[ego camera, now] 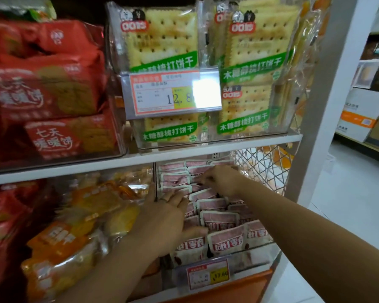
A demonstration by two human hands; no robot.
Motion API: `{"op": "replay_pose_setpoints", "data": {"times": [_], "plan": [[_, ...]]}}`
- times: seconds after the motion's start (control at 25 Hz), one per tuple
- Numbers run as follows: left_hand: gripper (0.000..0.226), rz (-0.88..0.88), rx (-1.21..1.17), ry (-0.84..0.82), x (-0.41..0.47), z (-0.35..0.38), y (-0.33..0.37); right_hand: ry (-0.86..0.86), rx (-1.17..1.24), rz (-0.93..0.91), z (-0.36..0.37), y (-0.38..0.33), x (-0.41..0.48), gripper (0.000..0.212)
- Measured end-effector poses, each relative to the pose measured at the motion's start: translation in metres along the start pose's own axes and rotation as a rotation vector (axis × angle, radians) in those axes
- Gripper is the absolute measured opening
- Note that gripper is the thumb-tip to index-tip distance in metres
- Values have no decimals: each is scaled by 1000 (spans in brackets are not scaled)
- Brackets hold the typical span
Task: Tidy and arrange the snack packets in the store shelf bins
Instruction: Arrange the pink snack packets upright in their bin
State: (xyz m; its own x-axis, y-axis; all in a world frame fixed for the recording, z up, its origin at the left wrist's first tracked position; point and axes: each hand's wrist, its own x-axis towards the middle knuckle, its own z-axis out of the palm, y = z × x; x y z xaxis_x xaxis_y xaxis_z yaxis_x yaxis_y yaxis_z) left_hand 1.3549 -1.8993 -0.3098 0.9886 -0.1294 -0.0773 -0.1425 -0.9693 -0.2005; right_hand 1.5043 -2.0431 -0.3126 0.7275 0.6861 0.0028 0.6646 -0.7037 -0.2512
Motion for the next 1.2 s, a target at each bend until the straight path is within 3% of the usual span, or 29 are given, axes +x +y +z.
{"op": "replay_pose_setpoints", "data": {"times": [0.12,0.32,0.6,0.88,1.04,1.2], "plan": [[89,-3,-45,-66,14,-3,-8,15,55,24,-1,8,13,27],[98,-24,12,-198,44,-1,-16,-62,-37,63,0,9,26,24],[96,14,83,-136,49,3,-16,5,-298,-15,-4,15,22,16],[90,92,2,-48,58,4,-15,-70,-642,-144,-15,-9,19,22],[71,140,-24,-125,67,2,-11,-125,-615,-73,-14,-2,17,18],[68,158,-65,-167,68,2,-14,4,-417,18,-12,9,12,10]]}}
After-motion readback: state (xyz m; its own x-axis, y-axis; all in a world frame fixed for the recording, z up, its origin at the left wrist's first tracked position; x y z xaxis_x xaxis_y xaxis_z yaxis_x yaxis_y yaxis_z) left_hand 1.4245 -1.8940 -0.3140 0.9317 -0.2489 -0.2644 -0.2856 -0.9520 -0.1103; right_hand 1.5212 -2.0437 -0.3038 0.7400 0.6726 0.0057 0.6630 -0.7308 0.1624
